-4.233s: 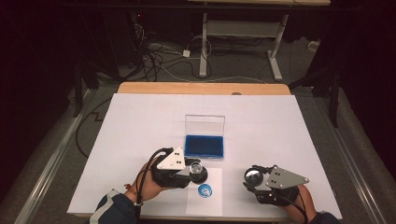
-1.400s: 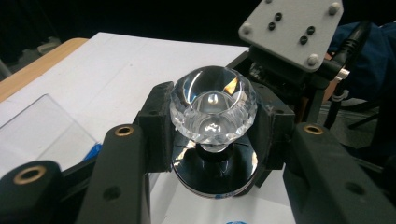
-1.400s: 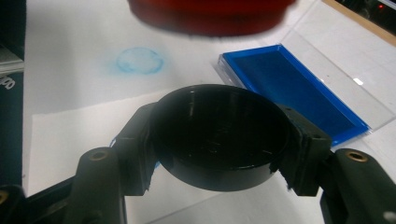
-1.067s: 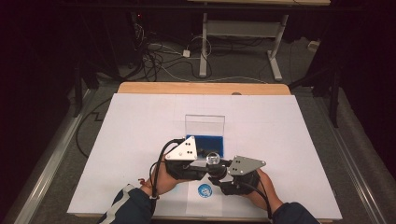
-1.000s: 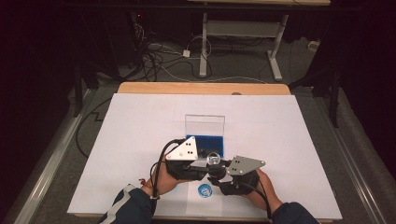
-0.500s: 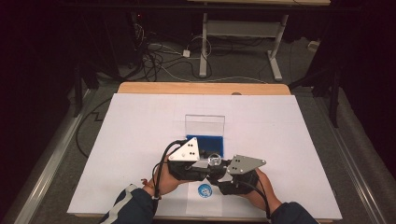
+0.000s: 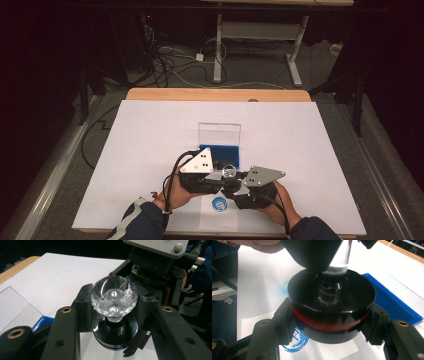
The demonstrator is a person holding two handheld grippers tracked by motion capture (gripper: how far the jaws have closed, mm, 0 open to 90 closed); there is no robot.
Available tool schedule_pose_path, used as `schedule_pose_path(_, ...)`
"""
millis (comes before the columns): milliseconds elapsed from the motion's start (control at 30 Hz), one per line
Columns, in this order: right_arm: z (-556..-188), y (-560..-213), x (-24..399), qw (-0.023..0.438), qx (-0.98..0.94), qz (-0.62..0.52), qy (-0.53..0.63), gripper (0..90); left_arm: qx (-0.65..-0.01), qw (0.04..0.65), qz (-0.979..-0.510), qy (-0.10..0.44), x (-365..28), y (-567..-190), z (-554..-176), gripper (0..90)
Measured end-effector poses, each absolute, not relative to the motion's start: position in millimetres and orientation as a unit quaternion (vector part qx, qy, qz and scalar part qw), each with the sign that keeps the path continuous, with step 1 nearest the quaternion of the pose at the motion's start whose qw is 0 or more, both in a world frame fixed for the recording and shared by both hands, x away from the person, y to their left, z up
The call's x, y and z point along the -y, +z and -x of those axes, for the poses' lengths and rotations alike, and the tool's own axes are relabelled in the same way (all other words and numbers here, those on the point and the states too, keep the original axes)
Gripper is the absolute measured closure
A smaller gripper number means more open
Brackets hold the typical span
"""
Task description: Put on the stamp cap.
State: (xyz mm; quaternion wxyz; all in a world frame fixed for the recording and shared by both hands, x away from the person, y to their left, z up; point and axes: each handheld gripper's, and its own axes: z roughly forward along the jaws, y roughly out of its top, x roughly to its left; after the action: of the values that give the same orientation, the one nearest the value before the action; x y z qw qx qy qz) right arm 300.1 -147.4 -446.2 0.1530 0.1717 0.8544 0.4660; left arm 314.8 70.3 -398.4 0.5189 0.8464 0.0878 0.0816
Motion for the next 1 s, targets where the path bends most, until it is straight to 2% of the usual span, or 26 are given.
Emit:
schedule_pose_path(667, -297.1, -443.8, 150.8, 0.142, -0.85, -0.181, 0.475, 39.1, -0.098, 0.551, -0.827, 0.053, -73.0, -408.2, -317.2, 54.1)
schedule_pose_path(1000, -297.3, -444.1, 151.7, 0.143, -0.852, -0.178, 0.471, 39.1, -0.095, 0.542, -0.833, 0.057, -72.5, -406.9, -316.8, 54.1)
